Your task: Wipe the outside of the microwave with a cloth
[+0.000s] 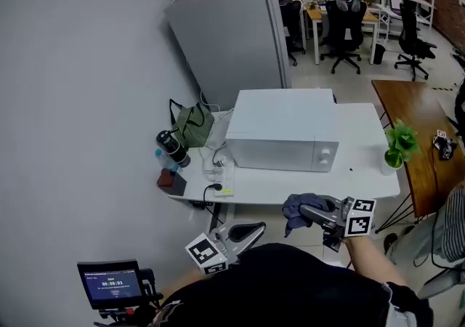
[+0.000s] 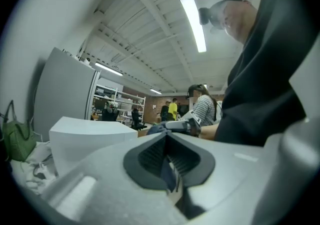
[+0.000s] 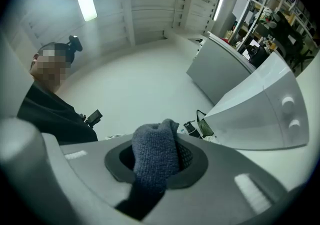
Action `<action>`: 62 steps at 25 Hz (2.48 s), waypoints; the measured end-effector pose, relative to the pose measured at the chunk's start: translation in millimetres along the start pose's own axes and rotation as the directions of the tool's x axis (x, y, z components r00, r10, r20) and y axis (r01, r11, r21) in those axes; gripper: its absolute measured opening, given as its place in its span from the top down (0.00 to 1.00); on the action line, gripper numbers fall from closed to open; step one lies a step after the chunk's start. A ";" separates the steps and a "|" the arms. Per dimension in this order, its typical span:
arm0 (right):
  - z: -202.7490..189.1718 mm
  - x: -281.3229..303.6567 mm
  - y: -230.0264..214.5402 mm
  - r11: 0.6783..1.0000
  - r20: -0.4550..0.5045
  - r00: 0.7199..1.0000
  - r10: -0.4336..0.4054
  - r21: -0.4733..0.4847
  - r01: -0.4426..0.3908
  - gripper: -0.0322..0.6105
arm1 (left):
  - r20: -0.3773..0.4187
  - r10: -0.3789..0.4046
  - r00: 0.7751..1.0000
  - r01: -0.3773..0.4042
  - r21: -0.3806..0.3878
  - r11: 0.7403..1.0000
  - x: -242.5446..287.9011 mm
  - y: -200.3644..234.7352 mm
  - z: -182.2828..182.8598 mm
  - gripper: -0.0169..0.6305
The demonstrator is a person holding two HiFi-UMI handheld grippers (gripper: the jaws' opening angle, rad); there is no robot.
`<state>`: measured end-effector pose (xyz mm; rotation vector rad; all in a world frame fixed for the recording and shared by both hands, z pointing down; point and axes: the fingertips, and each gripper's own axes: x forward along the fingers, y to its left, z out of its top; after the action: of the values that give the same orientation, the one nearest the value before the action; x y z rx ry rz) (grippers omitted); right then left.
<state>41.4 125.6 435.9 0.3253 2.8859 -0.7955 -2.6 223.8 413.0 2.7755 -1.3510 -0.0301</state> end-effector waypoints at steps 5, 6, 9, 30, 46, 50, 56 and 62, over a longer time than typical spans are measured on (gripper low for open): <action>18.7 58.2 -16.4 0.997 -0.010 0.999 -0.046 -0.065 0.046 0.83 | 0.059 -0.038 0.998 0.038 0.008 0.999 -31.5 58.2 8.1 0.97; 28.0 75.4 -24.3 0.995 0.003 0.998 -0.067 -0.075 0.067 0.83 | 0.076 -0.045 0.996 0.045 0.005 0.999 -40.3 79.4 13.9 0.97; 51.6 125.4 -34.4 0.991 0.055 0.994 -0.090 -0.094 0.095 0.83 | 0.085 -0.082 0.993 0.080 0.018 0.997 -69.7 126.6 29.6 0.97; 232.7 307.7 -184.6 0.871 -0.329 0.943 -0.052 -0.476 -0.118 0.83 | 0.073 0.264 0.962 -0.250 -0.163 0.954 -57.5 277.9 26.9 0.97; 88.1 373.9 -451.8 0.693 -0.731 -0.228 -0.643 -0.429 -0.580 0.83 | 0.117 0.446 0.887 -0.417 -0.211 0.884 -127.4 331.5 17.5 0.97; 48.3 364.7 -482.5 0.771 -0.607 -0.517 -0.603 -0.277 -0.574 0.83 | 0.124 0.485 0.866 -0.441 -0.269 0.856 -143.2 350.5 1.4 0.97; -9.0 341.7 -521.8 0.839 -0.467 -0.706 -0.533 -0.185 -0.511 0.83 | 0.093 0.526 0.846 -0.482 -0.289 0.827 -156.8 350.9 -13.3 0.97; -44.6 330.8 -548.4 0.869 -0.444 -0.748 -0.493 -0.204 -0.451 0.83 | 0.059 0.567 0.822 -0.520 -0.326 0.789 -171.2 345.5 -24.2 0.97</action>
<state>-413.8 -253.9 682.6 -0.4540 -0.7767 -0.5753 -378.7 146.8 455.9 2.0820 -1.9539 -0.3959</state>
